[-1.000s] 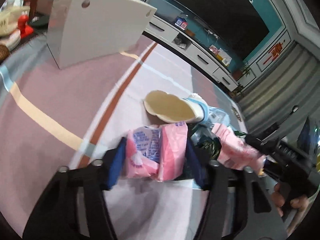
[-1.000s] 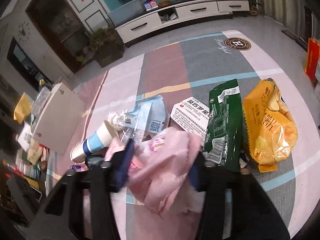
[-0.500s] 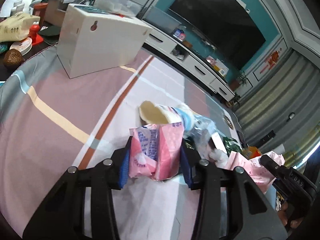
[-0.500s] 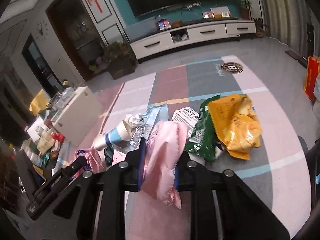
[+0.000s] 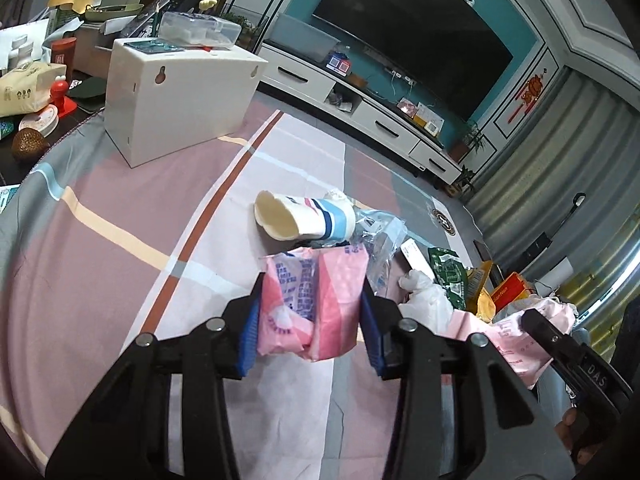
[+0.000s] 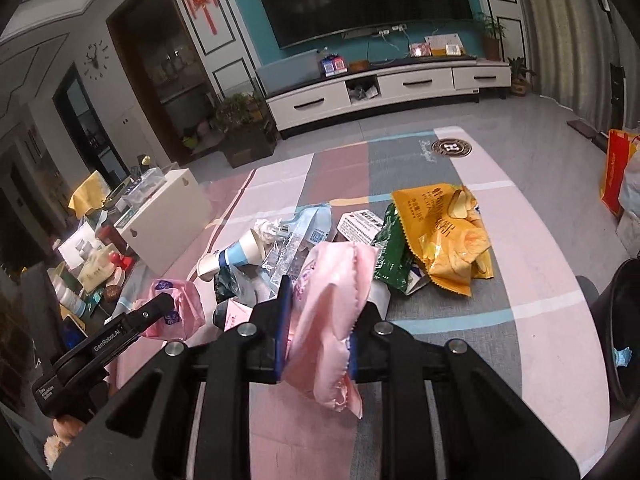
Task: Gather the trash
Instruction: 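Carry the pink fabric and tissue pack over the black bin with both tools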
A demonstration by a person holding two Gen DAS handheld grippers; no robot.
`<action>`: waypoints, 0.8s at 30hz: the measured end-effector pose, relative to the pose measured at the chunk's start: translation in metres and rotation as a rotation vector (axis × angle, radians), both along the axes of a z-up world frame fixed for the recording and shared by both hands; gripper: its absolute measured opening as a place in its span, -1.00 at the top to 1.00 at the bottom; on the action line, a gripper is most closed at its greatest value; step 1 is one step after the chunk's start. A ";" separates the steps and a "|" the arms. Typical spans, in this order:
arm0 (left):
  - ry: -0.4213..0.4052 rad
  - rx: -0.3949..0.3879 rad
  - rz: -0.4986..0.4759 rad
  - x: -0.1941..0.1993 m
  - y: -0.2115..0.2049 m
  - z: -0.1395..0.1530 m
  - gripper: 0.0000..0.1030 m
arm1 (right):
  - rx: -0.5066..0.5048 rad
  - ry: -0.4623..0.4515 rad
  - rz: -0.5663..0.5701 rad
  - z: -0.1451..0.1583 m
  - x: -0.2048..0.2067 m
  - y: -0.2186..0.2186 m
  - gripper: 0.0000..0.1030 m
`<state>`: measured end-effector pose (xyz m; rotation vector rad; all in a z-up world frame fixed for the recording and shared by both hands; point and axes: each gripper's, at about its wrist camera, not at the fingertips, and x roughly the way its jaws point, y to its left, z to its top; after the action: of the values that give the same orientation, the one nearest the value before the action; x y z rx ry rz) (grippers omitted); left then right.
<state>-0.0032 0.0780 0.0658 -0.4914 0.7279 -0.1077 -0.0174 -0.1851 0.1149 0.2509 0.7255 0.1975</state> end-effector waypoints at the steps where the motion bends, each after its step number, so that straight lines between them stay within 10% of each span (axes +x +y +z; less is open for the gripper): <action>1: -0.002 0.003 -0.002 0.000 -0.001 0.001 0.16 | 0.003 -0.004 0.001 0.001 -0.002 0.000 0.55; 24: -0.004 0.073 -0.101 -0.026 -0.043 0.019 0.15 | 0.013 -0.064 -0.062 0.013 -0.040 -0.030 0.55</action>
<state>-0.0287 0.0346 0.0850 -0.3844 0.7499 -0.1759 -0.0574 -0.2153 0.1281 0.2776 0.6522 0.1507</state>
